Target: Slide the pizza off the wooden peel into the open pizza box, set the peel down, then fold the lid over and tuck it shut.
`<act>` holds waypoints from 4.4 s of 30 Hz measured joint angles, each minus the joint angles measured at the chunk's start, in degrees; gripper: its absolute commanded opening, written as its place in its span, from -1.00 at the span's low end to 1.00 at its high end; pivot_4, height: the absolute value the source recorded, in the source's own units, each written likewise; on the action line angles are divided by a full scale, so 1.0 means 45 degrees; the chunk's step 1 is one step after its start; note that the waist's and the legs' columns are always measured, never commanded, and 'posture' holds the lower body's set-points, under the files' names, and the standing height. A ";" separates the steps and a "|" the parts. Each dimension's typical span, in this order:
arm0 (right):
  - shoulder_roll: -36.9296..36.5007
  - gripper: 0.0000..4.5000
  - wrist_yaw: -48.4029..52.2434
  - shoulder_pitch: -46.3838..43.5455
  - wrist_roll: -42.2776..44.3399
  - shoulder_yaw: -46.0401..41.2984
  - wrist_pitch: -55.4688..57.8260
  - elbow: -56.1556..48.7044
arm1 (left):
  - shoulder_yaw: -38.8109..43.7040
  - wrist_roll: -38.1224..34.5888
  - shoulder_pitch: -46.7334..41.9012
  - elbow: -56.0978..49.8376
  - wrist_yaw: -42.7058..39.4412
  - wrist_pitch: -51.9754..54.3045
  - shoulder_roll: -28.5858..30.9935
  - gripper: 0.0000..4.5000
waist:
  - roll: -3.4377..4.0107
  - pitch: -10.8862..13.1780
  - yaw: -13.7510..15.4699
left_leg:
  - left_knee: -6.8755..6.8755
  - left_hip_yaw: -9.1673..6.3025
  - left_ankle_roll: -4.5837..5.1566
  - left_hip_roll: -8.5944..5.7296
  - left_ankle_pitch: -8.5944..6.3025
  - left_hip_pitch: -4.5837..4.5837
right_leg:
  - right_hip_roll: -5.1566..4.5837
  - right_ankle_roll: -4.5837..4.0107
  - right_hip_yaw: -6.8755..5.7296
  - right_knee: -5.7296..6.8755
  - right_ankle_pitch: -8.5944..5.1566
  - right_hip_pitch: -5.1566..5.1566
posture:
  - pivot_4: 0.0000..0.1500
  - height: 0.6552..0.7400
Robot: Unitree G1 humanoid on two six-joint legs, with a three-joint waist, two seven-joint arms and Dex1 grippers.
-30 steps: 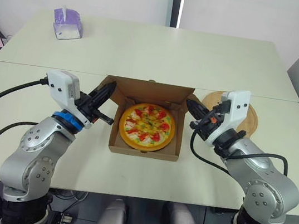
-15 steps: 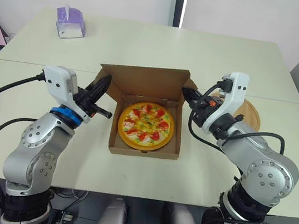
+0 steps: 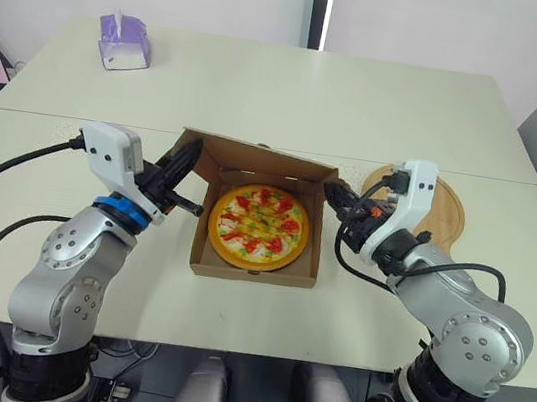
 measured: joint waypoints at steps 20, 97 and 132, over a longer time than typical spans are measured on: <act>-0.7658 0.08 0.6252 -0.3270 -0.0009 0.0317 -0.4457 0.6055 | -0.0115 0.0055 0.0114 0.0006 -0.0135 -0.0260 0.0068 -1.00 | -0.0006 0.0013 0.0052 | -0.0003 0.0019 0.0003 0.0006 0.0000 -0.0017 | 0.0011 0.0001 0.0006 -0.0057 0.0001 0.0006 | 1.00 1.00; -0.9297 0.83 1.2343 -0.0505 -0.5565 0.7214 -1.1999 0.3807 | -0.5303 0.2121 -0.5582 0.5531 -1.1844 -0.1065 0.5086 -1.00 | 0.0008 0.0065 0.0075 | -0.0119 0.0002 0.0001 -0.0002 0.0003 -0.0036 | -0.0012 0.0006 -0.0022 -0.0150 0.0009 -0.0006 | 1.00 1.00; -0.8817 0.83 1.1526 0.0165 -0.3780 0.4716 -0.9506 0.2836 | -0.5773 0.3503 -0.4452 0.5127 -1.2442 -0.1913 0.5111 -1.00 | 0.0007 0.0064 0.0078 | 0.0040 -0.0003 0.0005 -0.0007 0.0000 -0.0021 | -0.0006 0.0002 -0.0011 0.0016 0.0007 0.0000 | 1.00 1.00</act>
